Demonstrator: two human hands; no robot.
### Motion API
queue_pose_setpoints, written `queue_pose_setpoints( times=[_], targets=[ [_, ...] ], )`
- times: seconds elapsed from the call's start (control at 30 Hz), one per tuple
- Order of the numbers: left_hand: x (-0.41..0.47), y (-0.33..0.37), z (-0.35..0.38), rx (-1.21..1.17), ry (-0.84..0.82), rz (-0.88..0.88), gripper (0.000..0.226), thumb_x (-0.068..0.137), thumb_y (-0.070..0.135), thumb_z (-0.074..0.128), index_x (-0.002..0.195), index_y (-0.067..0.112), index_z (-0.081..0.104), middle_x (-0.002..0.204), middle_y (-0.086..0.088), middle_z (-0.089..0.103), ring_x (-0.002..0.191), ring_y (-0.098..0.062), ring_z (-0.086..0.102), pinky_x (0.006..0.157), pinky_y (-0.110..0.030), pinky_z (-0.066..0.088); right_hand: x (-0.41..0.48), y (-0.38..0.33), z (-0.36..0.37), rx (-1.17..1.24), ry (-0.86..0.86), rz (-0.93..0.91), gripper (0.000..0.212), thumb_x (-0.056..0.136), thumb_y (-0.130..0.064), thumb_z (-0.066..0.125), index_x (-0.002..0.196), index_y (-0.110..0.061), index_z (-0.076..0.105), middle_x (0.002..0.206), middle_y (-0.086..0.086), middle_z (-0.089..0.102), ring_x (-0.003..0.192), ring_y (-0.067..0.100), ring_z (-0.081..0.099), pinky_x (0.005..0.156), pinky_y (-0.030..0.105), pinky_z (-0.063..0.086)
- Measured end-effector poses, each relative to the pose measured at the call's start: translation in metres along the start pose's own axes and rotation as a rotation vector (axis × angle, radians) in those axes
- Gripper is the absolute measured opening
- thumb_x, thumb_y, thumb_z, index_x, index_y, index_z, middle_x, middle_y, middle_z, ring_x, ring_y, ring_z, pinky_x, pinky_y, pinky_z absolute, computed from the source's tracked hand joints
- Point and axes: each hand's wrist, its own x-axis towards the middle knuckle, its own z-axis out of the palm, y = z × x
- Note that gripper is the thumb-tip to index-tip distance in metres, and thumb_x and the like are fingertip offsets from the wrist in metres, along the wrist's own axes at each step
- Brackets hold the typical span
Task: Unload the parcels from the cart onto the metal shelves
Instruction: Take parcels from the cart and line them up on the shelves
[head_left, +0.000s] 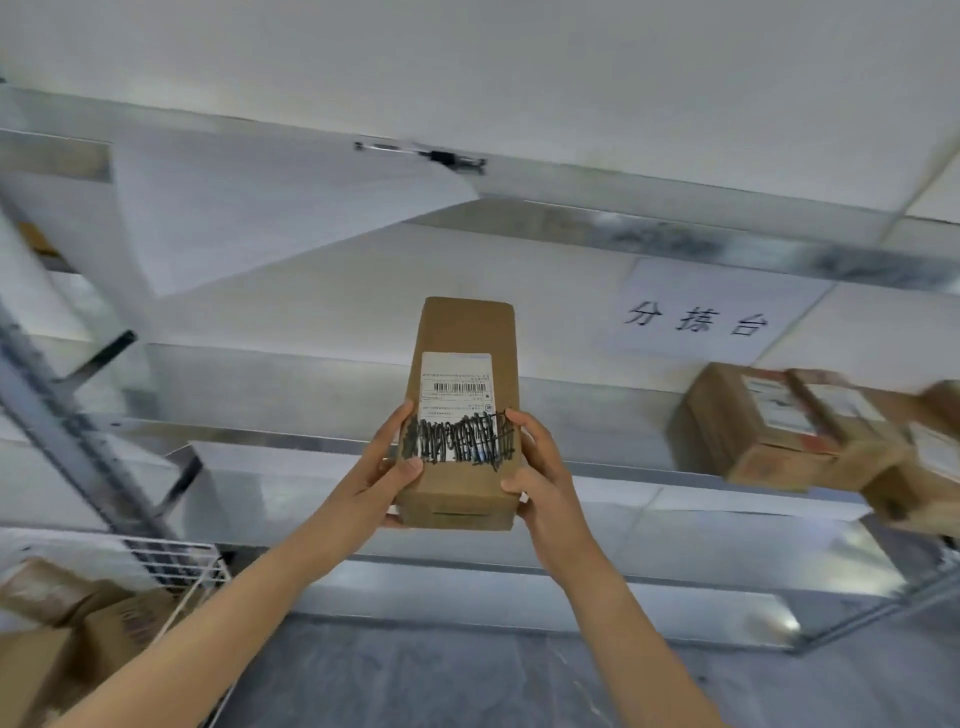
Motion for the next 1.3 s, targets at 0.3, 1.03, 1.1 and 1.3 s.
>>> queue_pose_setpoints(
  times=[0.3,1.03,1.1,1.3],
  targets=[
    [0.071,-0.013,0.116,0.149,-0.319,0.043,0.103,0.063,0.05,0.081,0.131,0.069,0.006,0.135,0.02,0.042,0.122,-0.009,0.051,0.083,-0.022,0.054,-0.018,-0.013,-0.13,0.067,0.202,0.027,0.065,0.055,-0.023,0.06,0.117,-0.039,0.06,0.124,-0.004,0.064,0.103,0.015,0.063,0.07,0.031,0.052],
    [0.251,-0.031,0.218,0.169,-0.747,0.037,0.101,0.059,0.04,0.085,0.137,0.056,0.024,0.147,0.022,0.025,0.109,-0.015,0.064,0.088,-0.032,0.054,0.034,-0.006,-0.297,0.113,0.335,0.153,0.074,0.063,-0.029,0.066,0.134,-0.04,0.05,0.13,-0.003,0.062,0.117,0.026,0.059,0.086,0.043,0.052],
    [0.261,-0.036,0.223,0.143,-0.75,0.021,0.099,0.062,0.033,0.085,0.139,0.052,0.027,0.149,0.018,0.026,0.11,-0.018,0.064,0.088,-0.033,0.054,0.035,-0.005,-0.305,0.124,0.337,0.179,0.07,0.069,-0.026,0.068,0.135,-0.04,0.049,0.129,-0.005,0.063,0.114,0.023,0.062,0.081,0.036,0.053],
    [0.27,-0.049,0.24,0.113,-0.719,-0.038,0.092,0.066,0.028,0.083,0.138,0.048,0.029,0.146,0.018,0.029,0.11,-0.018,0.063,0.089,-0.029,0.053,0.042,0.002,-0.331,0.172,0.282,0.234,0.076,0.067,-0.042,0.081,0.135,-0.039,0.046,0.134,-0.005,0.06,0.12,0.024,0.058,0.085,0.035,0.054]
  ],
)
